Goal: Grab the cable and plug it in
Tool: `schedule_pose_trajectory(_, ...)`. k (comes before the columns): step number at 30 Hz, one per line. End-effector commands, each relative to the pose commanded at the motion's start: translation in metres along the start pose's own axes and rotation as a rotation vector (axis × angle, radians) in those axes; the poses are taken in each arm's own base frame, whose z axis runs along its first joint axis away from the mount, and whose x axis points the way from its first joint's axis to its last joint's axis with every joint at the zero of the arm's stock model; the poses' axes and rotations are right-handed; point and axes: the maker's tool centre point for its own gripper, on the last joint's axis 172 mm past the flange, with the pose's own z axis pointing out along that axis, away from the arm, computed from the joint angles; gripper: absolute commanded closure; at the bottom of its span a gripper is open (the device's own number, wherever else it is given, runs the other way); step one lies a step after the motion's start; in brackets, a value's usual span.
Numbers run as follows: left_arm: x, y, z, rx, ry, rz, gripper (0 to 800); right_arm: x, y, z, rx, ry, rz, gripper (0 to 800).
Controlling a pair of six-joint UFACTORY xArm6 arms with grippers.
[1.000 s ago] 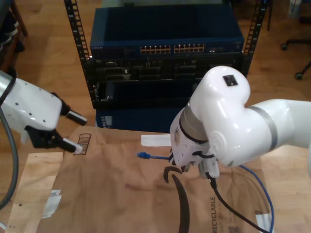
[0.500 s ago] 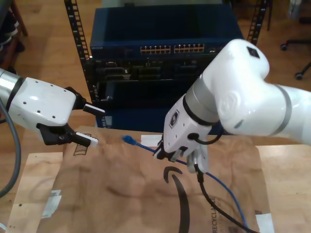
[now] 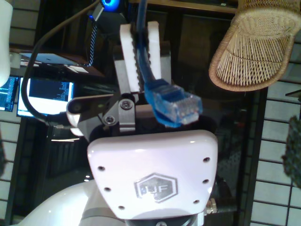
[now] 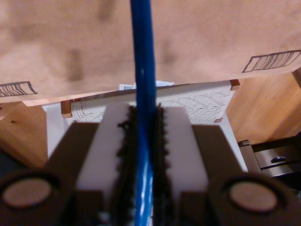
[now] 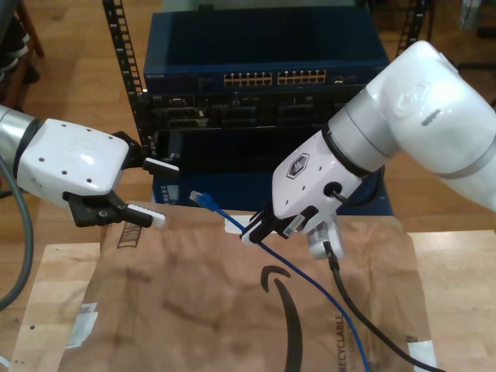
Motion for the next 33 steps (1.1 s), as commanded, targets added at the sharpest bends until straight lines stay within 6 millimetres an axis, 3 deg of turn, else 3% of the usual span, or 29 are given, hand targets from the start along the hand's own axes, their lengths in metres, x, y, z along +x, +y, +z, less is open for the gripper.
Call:
schedule_pose_trajectory(13, -0.002, -0.009, 0.007, 0.043, -0.036, -0.027, 153, -0.019, 0.010, -0.005, -0.023, -0.020, -0.027, 788)
schedule_pose_trajectory(20, -0.018, -0.007, 0.010, 0.053, -0.124, -0.054, 187, -0.022, 0.016, -0.002, -0.038, -0.016, -0.039, 788)
schedule_pose_trajectory(22, -0.017, -0.008, 0.011, 0.060, -0.127, -0.094, 245, -0.022, 0.016, -0.002, -0.038, -0.016, -0.039, 788)
schedule_pose_trajectory(33, -0.012, -0.009, 0.012, 0.080, -0.125, -0.167, 247, -0.024, 0.019, 0.001, -0.041, -0.013, -0.053, 787)
